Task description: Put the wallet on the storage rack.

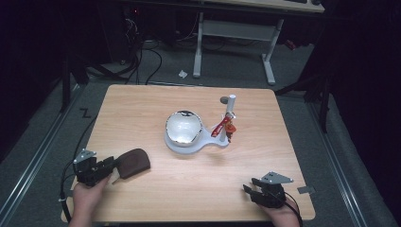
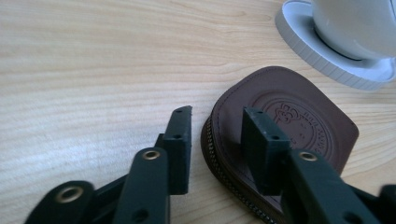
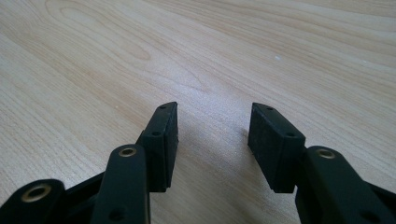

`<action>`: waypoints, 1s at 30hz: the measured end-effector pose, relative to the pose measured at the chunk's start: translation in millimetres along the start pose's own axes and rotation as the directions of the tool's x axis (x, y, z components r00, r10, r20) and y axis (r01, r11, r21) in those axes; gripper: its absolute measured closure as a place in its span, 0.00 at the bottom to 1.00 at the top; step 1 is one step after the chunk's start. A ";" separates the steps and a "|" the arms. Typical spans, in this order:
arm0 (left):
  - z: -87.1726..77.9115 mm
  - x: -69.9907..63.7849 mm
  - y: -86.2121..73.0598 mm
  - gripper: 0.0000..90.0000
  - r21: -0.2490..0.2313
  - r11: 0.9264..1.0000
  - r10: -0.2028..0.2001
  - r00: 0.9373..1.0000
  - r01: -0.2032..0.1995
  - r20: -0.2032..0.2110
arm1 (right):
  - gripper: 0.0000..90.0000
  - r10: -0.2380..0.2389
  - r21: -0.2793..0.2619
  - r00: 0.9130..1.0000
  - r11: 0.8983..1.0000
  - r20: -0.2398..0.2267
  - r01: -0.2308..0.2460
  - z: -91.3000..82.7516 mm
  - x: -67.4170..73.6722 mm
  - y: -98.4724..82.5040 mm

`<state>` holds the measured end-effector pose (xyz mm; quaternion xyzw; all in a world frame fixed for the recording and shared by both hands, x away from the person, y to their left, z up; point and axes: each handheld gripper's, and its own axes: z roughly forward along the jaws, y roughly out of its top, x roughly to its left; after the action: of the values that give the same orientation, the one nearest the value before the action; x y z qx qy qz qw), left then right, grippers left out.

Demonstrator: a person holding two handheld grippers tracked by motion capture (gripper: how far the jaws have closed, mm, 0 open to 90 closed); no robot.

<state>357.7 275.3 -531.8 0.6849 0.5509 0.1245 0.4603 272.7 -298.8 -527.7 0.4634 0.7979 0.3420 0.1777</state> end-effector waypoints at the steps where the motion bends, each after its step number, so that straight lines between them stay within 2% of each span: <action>1: -0.2 0.2 -0.3 0.77 0.002 1.000 0.000 1.000 0.000 0.005 | 0.59 0.000 0.001 1.000 1.000 0.002 0.000 0.0 0.4 0.0; 3: -0.4 0.4 -0.9 0.77 0.009 1.000 -0.011 1.000 0.011 0.025 | 0.59 -0.003 0.000 1.000 1.000 0.004 0.003 0.0 1.0 0.3; 7: -0.9 -4.5 -2.1 0.76 0.026 1.000 0.008 0.998 -0.010 0.063 | 0.59 0.000 -0.001 1.000 1.000 0.004 0.000 0.0 1.9 0.6; 8: -0.8 -6.4 -3.0 0.76 0.026 1.000 0.016 0.998 -0.018 0.061 | 0.59 0.001 0.001 1.000 1.000 0.004 -0.001 -0.1 1.9 0.5; 11: 0.1 -8.1 -6.3 0.76 0.029 1.000 -0.012 0.997 0.009 0.079 | 0.59 -0.004 -0.001 1.000 1.000 0.006 0.004 -0.6 1.1 0.1; 14: 0.0 -7.0 -7.9 0.78 0.027 0.999 -0.036 0.996 0.034 0.080 | 0.59 -0.002 -0.006 1.000 1.000 0.007 0.002 -1.6 0.1 0.1; 17: -0.9 -8.0 -9.2 0.82 0.024 0.999 -0.033 0.997 0.032 0.066 | 0.59 -0.003 -0.008 1.000 1.000 0.008 0.003 -2.1 0.3 0.0; 20: -2.2 -9.8 -10.8 0.91 0.015 1.000 -0.017 0.999 0.017 0.047 | 0.59 -0.005 -0.010 1.000 1.000 0.009 0.005 -2.5 0.6 0.1; 26: -3.4 -12.1 -10.7 0.95 0.003 1.000 0.004 0.999 -0.004 0.038 | 0.59 0.002 -0.012 1.000 1.000 0.009 -0.002 -2.9 0.2 -0.1; 30: -9.3 -16.8 -8.8 0.96 -0.033 0.999 0.024 0.998 -0.023 0.050 | 0.59 0.005 -0.017 1.000 1.000 0.012 -0.005 -3.9 -0.2 0.0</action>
<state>339.8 265.0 -527.9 0.6868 0.5290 0.1213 0.4834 270.5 -300.5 -525.0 0.4658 0.7927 0.3467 0.1856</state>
